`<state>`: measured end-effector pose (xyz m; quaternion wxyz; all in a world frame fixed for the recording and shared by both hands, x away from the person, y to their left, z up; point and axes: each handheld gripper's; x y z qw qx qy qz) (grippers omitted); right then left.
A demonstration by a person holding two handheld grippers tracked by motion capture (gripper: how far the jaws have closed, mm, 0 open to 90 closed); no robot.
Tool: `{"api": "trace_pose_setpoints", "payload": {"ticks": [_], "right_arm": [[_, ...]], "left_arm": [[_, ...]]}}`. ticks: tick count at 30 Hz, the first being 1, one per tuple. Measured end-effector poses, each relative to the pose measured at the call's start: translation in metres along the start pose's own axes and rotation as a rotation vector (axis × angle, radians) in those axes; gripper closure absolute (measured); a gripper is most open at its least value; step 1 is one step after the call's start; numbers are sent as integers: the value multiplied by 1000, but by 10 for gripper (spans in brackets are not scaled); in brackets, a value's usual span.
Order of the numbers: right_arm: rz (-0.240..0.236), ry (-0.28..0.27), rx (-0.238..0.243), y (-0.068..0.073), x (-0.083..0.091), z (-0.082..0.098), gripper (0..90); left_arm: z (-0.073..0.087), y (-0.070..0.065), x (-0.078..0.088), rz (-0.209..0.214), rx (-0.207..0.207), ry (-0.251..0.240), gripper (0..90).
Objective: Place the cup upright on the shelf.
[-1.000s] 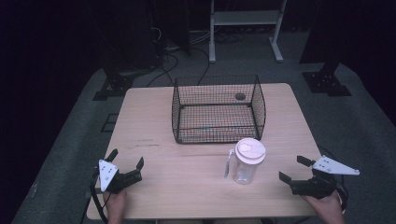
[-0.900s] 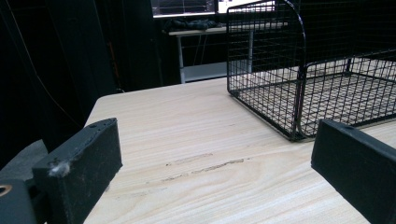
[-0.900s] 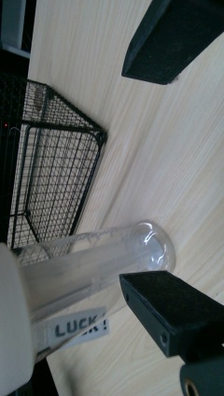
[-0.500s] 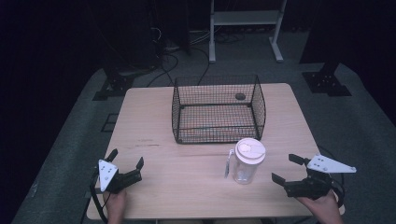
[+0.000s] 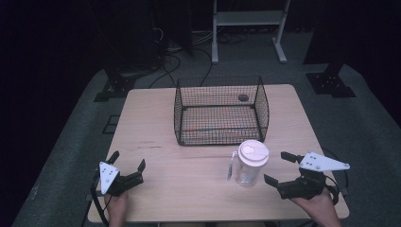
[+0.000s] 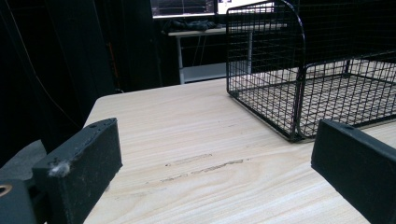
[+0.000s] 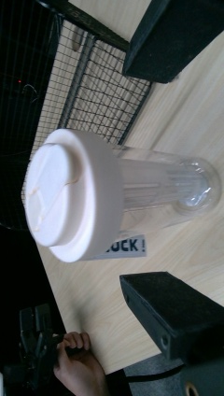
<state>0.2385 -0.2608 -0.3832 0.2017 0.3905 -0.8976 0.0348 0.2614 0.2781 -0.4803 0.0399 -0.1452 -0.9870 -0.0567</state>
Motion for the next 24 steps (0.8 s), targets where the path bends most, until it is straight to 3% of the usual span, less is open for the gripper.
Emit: {"api": "trace_pose_setpoints", "payload": {"ticks": [24], "right_arm": [[-10, 43, 25, 5, -30, -23, 0]], "left_arm": [[0, 1, 1, 4, 4, -4, 9]]}}
Point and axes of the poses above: each handheld gripper's, and its own axes: x roughly backward along the jaws, z roughly out of its underside, y roughly to its left, and after that the axes turned 2 degrees about -x, right-handed
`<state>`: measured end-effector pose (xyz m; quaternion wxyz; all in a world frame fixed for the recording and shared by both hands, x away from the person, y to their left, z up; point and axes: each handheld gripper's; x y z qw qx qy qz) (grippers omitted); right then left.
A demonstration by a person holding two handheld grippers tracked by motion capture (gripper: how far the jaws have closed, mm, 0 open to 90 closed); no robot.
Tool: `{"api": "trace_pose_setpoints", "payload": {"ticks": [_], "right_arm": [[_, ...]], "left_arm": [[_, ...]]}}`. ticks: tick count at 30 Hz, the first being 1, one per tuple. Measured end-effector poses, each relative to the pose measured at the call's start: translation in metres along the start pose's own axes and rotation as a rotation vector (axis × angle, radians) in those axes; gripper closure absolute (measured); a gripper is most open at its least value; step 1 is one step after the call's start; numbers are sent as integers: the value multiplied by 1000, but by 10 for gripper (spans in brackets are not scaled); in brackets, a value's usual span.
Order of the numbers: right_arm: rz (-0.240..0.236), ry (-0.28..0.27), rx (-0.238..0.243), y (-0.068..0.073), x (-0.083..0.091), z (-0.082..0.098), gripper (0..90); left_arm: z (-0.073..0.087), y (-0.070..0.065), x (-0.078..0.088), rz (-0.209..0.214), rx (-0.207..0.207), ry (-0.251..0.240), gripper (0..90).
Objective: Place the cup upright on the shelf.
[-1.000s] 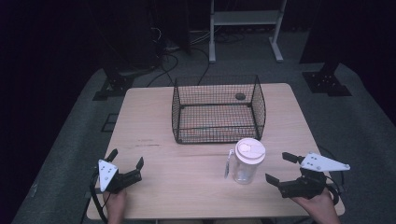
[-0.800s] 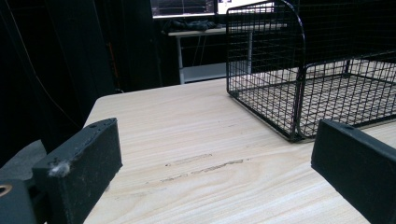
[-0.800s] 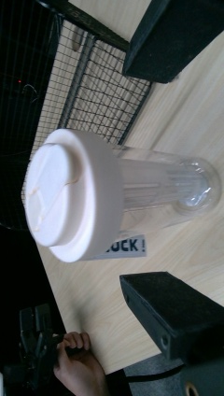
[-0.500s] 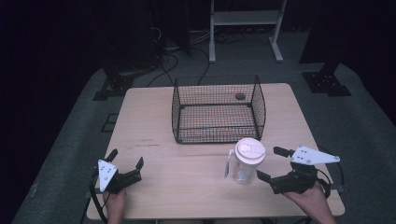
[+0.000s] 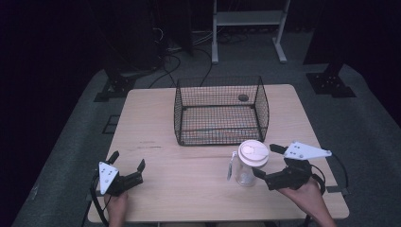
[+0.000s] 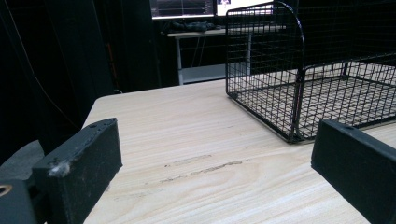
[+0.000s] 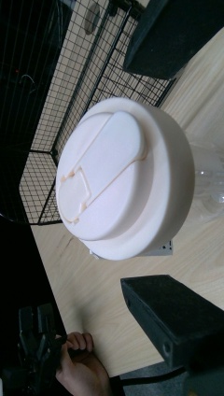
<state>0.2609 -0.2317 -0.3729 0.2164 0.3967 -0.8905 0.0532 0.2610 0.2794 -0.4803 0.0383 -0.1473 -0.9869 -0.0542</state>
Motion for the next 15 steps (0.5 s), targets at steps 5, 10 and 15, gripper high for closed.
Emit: {"api": "trace_pose_setpoints", "payload": {"ticks": [5, 10, 15], "right_arm": [[3, 7, 6, 0, -7, -3, 0], [-11, 8, 2, 0, -12, -7, 0], [-8, 22, 8, -2, -20, -9, 0]], "left_arm": [[0, 0, 0, 0, -1, 0, 9], [0, 0, 0, 0, -3, 0, 9], [0, 0, 0, 0, -3, -1, 9]]}}
Point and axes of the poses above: each handheld gripper's, and its own axes: x roughly backward along the jaws, z roughly out of its underside, y roughly to its left, and after that the axes turned 2 degrees about -x, right-handed
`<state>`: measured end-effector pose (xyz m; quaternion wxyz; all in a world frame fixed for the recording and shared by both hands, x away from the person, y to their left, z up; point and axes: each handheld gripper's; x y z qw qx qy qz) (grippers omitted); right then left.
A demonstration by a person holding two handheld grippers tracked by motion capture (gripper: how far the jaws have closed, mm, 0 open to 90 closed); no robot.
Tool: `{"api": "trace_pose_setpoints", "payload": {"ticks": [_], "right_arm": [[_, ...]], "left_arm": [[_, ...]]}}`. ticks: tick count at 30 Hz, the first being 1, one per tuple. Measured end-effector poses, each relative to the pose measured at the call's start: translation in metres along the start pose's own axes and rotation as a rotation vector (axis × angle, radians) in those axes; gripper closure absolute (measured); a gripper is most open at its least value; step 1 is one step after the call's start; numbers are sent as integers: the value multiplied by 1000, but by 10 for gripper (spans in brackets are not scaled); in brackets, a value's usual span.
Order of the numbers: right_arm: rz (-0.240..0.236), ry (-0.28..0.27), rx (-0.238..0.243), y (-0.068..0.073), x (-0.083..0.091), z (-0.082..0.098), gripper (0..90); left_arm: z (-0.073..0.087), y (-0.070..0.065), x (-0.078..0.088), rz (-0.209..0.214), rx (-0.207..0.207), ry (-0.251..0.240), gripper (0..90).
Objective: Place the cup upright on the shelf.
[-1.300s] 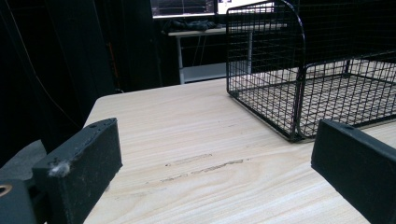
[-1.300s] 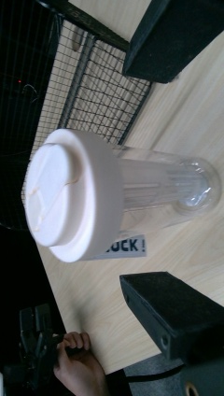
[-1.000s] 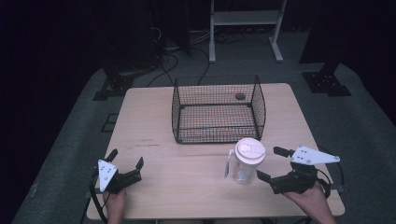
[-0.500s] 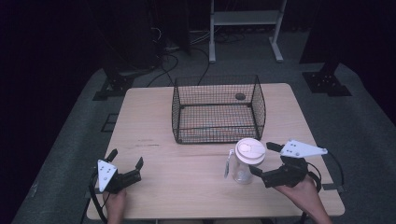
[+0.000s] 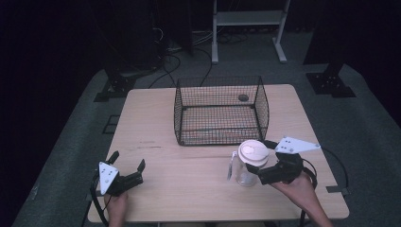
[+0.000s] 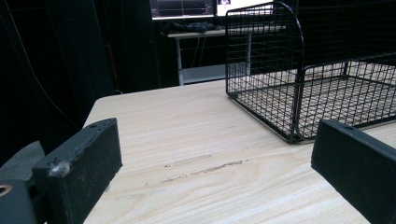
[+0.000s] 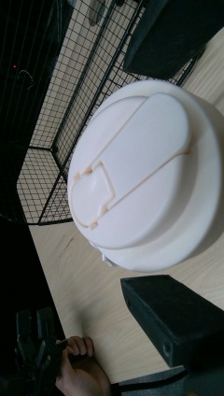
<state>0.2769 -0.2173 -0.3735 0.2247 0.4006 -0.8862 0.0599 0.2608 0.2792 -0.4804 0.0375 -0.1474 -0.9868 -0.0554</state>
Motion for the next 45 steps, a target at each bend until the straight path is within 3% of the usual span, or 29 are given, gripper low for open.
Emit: {"api": "trace_pose_setpoints", "payload": {"ticks": [18, 22, 37, 45], "right_arm": [[-23, 37, -10, -2, -15, -2, 0], [-26, 35, 4, -2, -15, -2, 38], [-16, 64, 10, 0, -14, -6, 46], [-14, 49, 12, 1, -12, -11, 46]], "left_arm": [[0, 0, 0, 1, 1, -2, 9], [0, 0, 0, 1, 0, -1, 9], [0, 0, 0, 1, 0, -2, 9], [0, 0, 0, 1, -1, -1, 9]]}}
Point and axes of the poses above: each handheld gripper's, and its own axes: x roughly backward along the jaws, z roughly out of its underside, y roughly to its left, and after that the axes turned 2 degrees about -x, right-handed
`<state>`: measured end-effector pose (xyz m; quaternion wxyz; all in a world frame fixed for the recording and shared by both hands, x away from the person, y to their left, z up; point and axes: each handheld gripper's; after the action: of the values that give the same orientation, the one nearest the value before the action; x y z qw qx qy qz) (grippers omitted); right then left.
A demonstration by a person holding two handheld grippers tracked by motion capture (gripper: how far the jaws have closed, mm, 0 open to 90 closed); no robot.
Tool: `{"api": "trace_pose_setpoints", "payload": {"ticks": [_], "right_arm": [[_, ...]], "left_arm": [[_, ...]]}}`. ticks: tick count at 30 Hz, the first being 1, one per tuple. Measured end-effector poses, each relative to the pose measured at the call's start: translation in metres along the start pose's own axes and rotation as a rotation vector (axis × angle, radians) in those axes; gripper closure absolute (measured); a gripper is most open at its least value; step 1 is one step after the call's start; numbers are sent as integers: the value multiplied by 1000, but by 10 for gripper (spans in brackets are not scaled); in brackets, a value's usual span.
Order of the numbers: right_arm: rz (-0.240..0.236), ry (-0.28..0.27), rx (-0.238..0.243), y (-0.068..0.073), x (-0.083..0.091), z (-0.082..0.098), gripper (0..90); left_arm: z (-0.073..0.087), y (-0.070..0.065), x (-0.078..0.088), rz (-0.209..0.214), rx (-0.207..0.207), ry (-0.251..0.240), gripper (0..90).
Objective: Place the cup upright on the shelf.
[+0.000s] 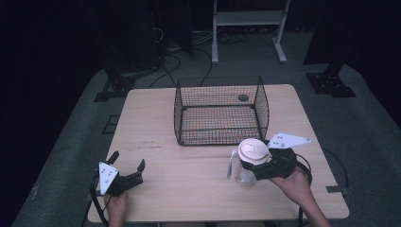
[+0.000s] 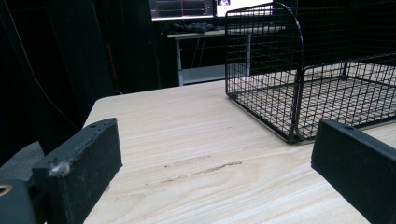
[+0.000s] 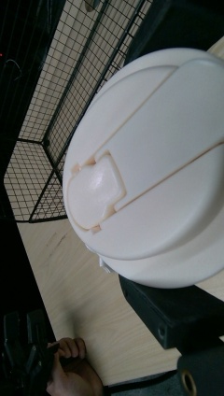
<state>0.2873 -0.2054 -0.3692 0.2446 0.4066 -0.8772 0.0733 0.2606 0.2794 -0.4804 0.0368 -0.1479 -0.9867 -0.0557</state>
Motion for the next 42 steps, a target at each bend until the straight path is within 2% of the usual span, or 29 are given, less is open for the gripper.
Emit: {"api": "trace_pose_setpoints", "payload": {"ticks": [8, 15, 26, 36, 42], "right_arm": [[-6, -26, 1, -2, 4, -13, 46], [-5, -36, 25, -3, 5, -30, 46], [-7, -64, 30, -12, 1, -59, 46], [-2, -77, 70, -12, 0, -92, 46], [5, -88, 78, -16, -1, -108, 46]], "left_arm": [[0, 0, 0, 0, 1, 1, 9], [0, 0, 0, 1, 4, 2, 9], [0, 1, 0, 2, 6, 2, 9], [0, 1, 0, 3, 4, -2, 9], [0, 1, 0, 4, 6, -2, 9]]}}
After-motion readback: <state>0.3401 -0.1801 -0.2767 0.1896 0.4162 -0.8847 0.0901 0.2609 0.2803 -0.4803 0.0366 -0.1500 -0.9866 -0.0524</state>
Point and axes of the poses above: each handheld gripper's, and its own axes: x roughly backward along the jaws, z roughly out of its underside, y roughly to its left, and after that the axes turned 2 degrees about -x, right-handed
